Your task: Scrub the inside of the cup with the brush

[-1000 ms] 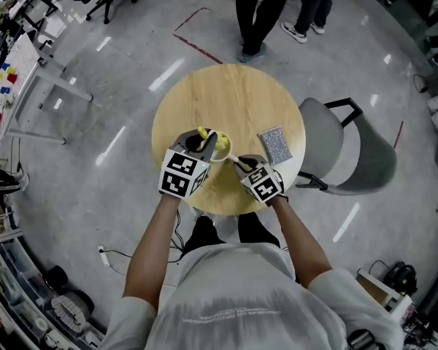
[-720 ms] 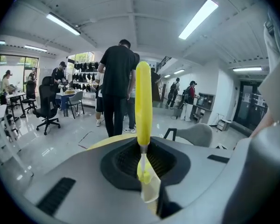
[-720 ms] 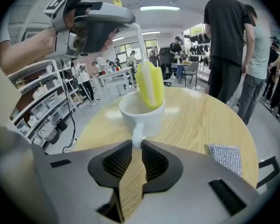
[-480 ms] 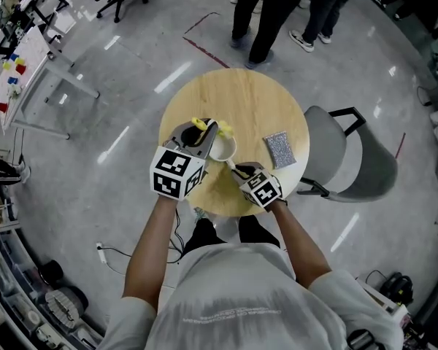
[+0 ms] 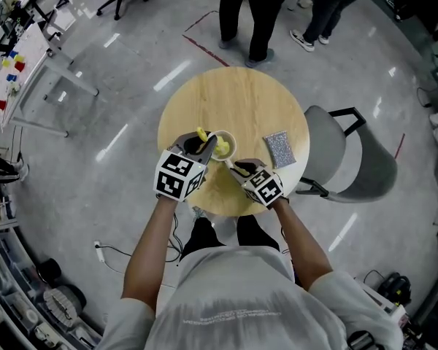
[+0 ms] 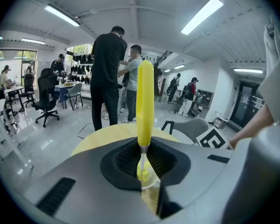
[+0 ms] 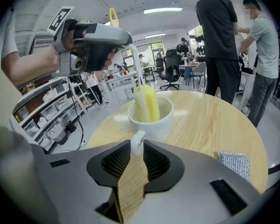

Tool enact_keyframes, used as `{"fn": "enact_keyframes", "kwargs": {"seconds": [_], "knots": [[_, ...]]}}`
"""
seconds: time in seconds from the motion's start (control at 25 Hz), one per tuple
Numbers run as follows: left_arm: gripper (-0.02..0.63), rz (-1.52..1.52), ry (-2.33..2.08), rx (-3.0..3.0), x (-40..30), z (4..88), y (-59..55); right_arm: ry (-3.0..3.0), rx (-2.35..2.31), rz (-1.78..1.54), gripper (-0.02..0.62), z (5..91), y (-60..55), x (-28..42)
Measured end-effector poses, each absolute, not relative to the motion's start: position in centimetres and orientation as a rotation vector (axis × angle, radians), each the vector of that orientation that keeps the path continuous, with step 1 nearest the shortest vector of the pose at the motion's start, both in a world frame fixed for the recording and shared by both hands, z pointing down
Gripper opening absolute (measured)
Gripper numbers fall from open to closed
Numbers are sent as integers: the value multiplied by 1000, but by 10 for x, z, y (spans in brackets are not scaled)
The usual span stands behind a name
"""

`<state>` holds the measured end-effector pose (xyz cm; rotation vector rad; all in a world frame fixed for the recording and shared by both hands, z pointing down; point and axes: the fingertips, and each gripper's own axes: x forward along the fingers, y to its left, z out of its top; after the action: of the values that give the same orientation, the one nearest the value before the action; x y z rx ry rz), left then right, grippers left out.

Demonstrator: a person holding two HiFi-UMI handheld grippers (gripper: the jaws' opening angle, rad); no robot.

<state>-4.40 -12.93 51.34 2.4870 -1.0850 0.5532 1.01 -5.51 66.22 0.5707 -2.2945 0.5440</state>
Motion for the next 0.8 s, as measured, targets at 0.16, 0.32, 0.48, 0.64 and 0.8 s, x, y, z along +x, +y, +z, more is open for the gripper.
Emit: {"fn": "enact_keyframes", "kwargs": {"seconds": [0.16, 0.32, 0.48, 0.64, 0.8], "knots": [[49, 528, -1124, 2444, -41, 536, -133, -2303, 569, 551, 82, 664, -51, 7], [49, 474, -1155, 2427, -36, 547, -142, -2308, 592, 561, 78, 665, -51, 4], [49, 421, -1184, 2431, -33, 544, -158, -2306, 593, 543, 78, 667, -52, -1], [49, 376, -1227, 2453, -32, 526, -172, -2291, 582, 533, 71, 669, -50, -2], [49, 314, -1251, 2497, -35, 494, -178, -2286, 568, 523, 64, 672, -48, -5]]}}
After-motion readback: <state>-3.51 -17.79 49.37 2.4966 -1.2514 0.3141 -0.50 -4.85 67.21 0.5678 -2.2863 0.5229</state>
